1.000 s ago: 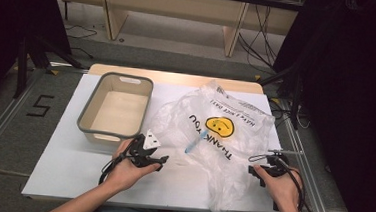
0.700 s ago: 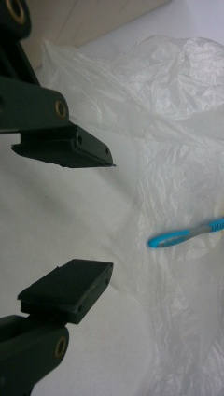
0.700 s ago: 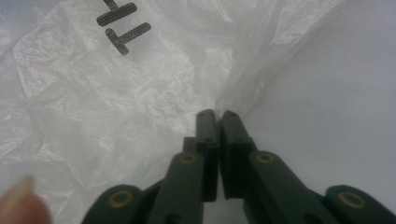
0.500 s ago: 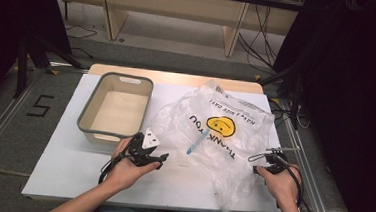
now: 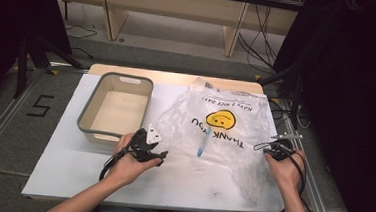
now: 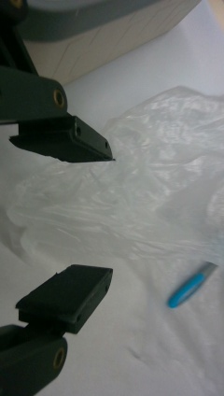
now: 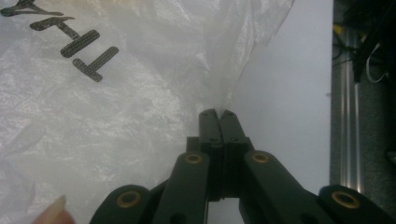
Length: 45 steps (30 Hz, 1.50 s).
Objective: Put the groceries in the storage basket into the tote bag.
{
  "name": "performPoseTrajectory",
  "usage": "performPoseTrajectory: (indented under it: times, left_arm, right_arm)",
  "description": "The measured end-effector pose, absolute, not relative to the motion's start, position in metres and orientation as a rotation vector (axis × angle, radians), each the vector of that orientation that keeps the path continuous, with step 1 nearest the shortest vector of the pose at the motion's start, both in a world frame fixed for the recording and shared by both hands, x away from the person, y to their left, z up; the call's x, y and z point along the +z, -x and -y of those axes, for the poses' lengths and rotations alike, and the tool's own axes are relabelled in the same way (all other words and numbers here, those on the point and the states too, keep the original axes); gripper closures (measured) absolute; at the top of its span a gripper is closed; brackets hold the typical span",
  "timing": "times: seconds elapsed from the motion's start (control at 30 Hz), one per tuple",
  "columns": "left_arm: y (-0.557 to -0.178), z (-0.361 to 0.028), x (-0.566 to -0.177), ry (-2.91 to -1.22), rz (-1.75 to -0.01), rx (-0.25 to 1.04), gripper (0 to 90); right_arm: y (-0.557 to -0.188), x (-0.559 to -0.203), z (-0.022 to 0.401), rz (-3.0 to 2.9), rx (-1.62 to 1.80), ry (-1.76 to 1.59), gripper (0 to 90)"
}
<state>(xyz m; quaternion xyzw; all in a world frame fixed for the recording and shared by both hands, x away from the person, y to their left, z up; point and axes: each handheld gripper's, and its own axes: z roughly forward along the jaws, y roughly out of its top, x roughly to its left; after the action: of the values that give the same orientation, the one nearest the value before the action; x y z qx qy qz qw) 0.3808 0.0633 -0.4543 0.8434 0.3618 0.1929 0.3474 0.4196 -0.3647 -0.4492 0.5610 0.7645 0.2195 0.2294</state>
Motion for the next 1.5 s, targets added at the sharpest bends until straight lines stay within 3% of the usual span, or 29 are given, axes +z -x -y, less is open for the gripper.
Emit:
performPoseTrajectory:
  times: [0.27, 0.33, 0.37, 0.43, 0.47, 0.5, 0.57, 0.63, 0.77, 0.93, 1.13, 1.27, 1.3, 1.37, 1.5]
  left_arm:
    - [-0.387, -0.059, -0.476, -2.255, -1.003, 0.408, 37.5]
    - [-0.388, -0.058, -0.48, -2.249, -1.032, 0.355, 45.0]
    - [-0.389, -0.058, -0.481, -2.268, -1.028, 0.343, 45.0]
    - [-0.389, -0.058, -0.483, -2.276, -1.034, 0.331, 54.2]
    - [-0.39, -0.057, -0.483, -2.265, -1.044, 0.33, 54.2]
    - [-0.39, -0.057, -0.481, -2.28, -1.042, 0.332, 61.2]
    - [-0.39, -0.057, -0.481, -2.283, -1.044, 0.325, 63.6]
    - [-0.39, -0.056, -0.48, -2.283, -1.05, 0.317, 73.1]
    - [-0.386, -0.053, -0.479, -2.305, -1.035, 0.338, 81.5]
    - [-0.376, -0.05, -0.477, -2.353, -0.985, 0.331, 82.3]
    - [-0.367, -0.056, -0.475, -2.369, -0.943, 0.348, 74.2]
    - [-0.362, -0.059, -0.469, -2.302, -0.894, 0.422, 48.6]
    - [-0.36, -0.059, -0.466, -2.278, -0.873, 0.438, 48.6]
    - [-0.355, -0.061, -0.46, -2.232, -0.844, 0.447, 32.7]
    - [-0.349, -0.068, -0.456, -2.192, -0.837, 0.438, 23.1]
  right_arm:
    - [-0.437, -0.453, 0.363, -2.051, 0.621, -1.479, 90.0]
    - [-0.44, -0.455, 0.362, -2.049, 0.641, -1.472, 89.7]
    - [-0.44, -0.456, 0.362, -2.051, 0.642, -1.467, 87.6]
    - [-0.438, -0.453, 0.36, -2.029, 0.662, -1.468, 75.1]
    - [-0.438, -0.453, 0.36, -2.029, 0.662, -1.468, 75.1]
    - [-0.435, -0.449, 0.36, -2.013, 0.674, -1.465, 68.3]
    - [-0.432, -0.446, 0.36, -2.004, 0.68, -1.473, 65.7]
    - [-0.42, -0.436, 0.359, -2.025, 0.721, -1.467, 59.6]
    - [-0.402, -0.423, 0.354, -2.051, 0.789, -1.44, 55.8]
    - [-0.386, -0.421, 0.344, -2.12, 0.841, -1.4, 54.6]
    - [-0.375, -0.432, 0.335, -2.227, 0.843, -1.361, 52.7]
    - [-0.372, -0.434, 0.335, -2.222, 0.906, -1.322, 50.0]
    - [-0.371, -0.435, 0.335, -2.218, 0.937, -1.314, 49.1]
    - [-0.37, -0.441, 0.337, -2.204, 1.026, -1.275, 45.5]
    - [-0.367, -0.444, 0.336, -2.181, 1.081, -1.254, 43.2]
